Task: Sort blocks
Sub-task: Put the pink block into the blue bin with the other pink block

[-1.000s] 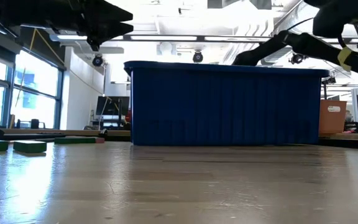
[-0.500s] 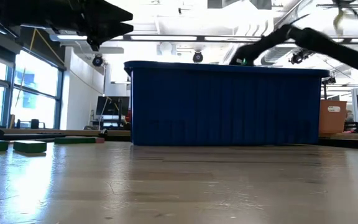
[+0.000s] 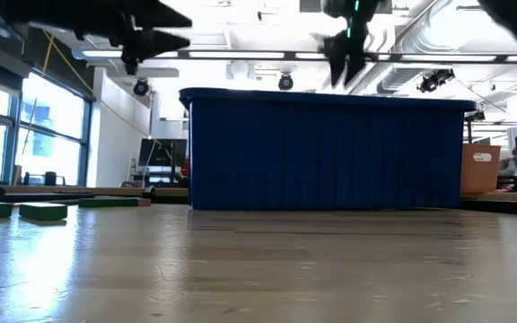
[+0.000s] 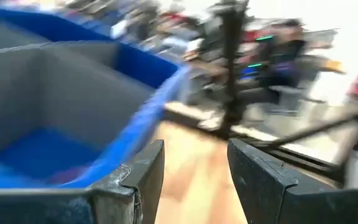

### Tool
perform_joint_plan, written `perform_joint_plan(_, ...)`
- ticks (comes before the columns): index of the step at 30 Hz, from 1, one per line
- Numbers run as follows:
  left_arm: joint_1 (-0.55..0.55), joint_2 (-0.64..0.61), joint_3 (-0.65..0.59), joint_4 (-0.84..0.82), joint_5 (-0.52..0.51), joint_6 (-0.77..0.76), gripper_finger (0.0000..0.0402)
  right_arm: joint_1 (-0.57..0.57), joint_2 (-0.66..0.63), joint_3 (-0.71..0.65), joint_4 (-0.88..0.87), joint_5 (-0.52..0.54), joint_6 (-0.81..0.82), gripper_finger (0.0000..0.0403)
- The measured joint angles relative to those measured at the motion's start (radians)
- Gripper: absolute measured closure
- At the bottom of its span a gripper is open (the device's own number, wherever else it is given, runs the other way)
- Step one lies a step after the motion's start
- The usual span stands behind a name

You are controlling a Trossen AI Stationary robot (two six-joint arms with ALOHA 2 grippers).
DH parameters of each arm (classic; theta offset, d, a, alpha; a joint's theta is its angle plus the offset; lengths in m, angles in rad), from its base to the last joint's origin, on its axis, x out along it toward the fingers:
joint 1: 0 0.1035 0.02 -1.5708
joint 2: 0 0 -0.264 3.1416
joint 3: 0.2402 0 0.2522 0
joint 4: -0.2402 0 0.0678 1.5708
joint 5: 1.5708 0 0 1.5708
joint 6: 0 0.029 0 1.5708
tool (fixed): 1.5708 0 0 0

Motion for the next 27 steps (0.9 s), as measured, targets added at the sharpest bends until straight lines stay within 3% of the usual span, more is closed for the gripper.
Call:
perform_joint_plan(5,0.131,-0.001,0.248,-0.631,-0.098,-0.138,0.0232,0.155,-0.125,0.001,-0.003,-0.006,0.001,0.0196)
perform_joint_plan(8,0.243,0.058,0.398,-0.985,-0.097,-0.160,0.0232,0.249,-0.178,0.001,-0.011,-0.006,0.017,0.0195)
perform_joint_plan(11,0.351,0.131,0.501,-1.199,-0.037,-0.111,0.0232,0.337,-0.207,0.001,-0.032,0.009,0.017,0.0195)
perform_joint_plan(16,0.489,0.277,0.522,-1.338,0.105,-0.092,0.0232,0.470,-0.213,0.001,-0.083,0.096,0.020,0.0195)
perform_joint_plan(19,0.529,0.361,0.483,-1.367,0.042,-0.109,0.0232,0.538,-0.212,0.001,-0.122,0.164,0.043,0.0195)
perform_joint_plan(23,0.568,0.446,0.431,-1.267,-0.092,-0.130,0.0232,0.612,-0.211,0.001,-0.165,0.268,0.066,0.0195)
perform_joint_plan(27,0.630,0.516,0.385,-1.152,-0.099,-0.100,0.0234,0.658,-0.211,0.001,-0.226,0.382,0.112,0.0195)
